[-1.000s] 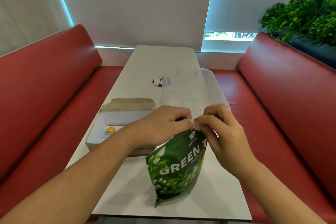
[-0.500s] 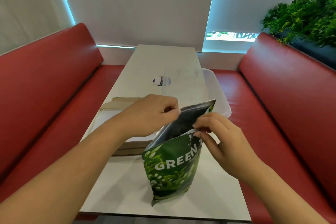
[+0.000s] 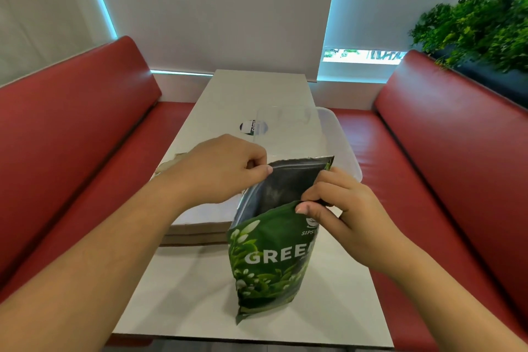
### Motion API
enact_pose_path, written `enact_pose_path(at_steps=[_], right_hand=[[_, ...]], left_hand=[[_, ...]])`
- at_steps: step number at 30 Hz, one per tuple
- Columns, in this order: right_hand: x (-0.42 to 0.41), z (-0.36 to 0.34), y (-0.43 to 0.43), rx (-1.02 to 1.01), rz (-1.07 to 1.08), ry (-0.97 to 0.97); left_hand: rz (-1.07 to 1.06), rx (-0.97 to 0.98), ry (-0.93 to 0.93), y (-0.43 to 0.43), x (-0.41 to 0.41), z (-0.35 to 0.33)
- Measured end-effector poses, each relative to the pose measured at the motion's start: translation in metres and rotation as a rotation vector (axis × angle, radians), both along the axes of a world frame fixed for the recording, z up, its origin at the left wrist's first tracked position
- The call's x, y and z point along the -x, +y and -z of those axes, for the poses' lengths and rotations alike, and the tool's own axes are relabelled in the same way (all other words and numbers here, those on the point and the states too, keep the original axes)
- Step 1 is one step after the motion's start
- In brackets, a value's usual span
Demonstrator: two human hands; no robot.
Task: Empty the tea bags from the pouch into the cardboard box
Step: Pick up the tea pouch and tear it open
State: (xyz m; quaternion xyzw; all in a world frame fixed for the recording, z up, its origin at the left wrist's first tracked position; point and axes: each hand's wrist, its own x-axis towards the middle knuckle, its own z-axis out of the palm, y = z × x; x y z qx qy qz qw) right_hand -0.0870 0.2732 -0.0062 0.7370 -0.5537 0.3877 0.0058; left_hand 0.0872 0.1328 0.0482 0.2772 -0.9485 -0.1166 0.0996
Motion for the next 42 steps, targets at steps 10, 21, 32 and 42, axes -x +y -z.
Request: enact_pose_path(at_steps=[10,21,32,42], right_hand=[[0.007,0.004,0.008,0.164,0.056,-0.056],[0.003,0.01,0.014,0.157,0.071,-0.156],[0.011,0.001,0.015,-0.194,0.208,-0.207],[0.012,-0.003,0.011,-0.221,0.2,-0.415]], left_hand=[[-0.118,-0.087,0.044,-0.027,-0.02,0.004],[0.057,-0.311,-0.322,-0.003,-0.014,0.003],[0.049,-0.152,-0.283,-0.001,-0.014,0.012],[0.061,-0.295,-0.413,0.01,-0.011,-0.006]])
